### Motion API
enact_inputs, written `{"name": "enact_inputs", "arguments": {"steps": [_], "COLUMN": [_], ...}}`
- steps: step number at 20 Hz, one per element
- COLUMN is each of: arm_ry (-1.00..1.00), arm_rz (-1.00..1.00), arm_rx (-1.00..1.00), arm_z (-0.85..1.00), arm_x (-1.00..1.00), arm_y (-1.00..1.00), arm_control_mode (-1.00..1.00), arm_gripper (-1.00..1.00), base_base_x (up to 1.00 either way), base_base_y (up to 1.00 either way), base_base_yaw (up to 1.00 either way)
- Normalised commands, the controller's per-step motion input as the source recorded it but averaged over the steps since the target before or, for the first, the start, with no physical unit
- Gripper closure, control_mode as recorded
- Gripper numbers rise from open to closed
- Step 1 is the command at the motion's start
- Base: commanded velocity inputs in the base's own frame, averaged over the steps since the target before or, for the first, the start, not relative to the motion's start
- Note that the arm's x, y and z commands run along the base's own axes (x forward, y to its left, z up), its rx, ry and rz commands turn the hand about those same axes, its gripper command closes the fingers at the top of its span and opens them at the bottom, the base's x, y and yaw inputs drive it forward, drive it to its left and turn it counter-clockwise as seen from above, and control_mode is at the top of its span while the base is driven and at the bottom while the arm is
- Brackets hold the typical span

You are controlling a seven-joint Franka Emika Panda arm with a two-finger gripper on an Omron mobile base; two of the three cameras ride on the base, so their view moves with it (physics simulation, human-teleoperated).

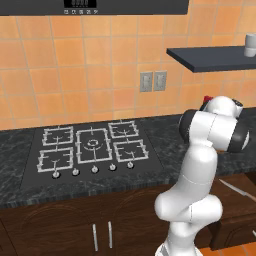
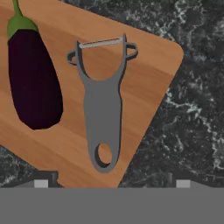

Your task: Place the appropriate cutting tool for cutting the eggplant skin on the cutting board.

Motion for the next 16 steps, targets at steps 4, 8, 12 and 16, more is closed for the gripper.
{"name": "enact_inputs", "arguments": {"steps": [4, 8, 12, 16], "arm_ry": [-0.19, -0.09, -0.05, -0.12], "arm_rz": [0.42, 0.4, 0.31, 0.19], "arm_rx": [-0.16, -0.33, -0.27, -0.17], "arm_z": [0.5, 0.5, 0.55, 0.25], "arm_x": [-1.0, -0.91, -0.96, -1.0], "arm_y": [0.4, 0.98, 1.0, 0.93], "arm_control_mode": [-1.0, -1.0, -1.0, -1.0], "arm_gripper": [-1.0, -1.0, -1.0, -1.0], "base_base_x": [0.0, 0.0, 0.0, 0.0], "base_base_y": [0.0, 0.0, 0.0, 0.0], "base_base_yaw": [0.0, 0.0, 0.0, 0.0]}}
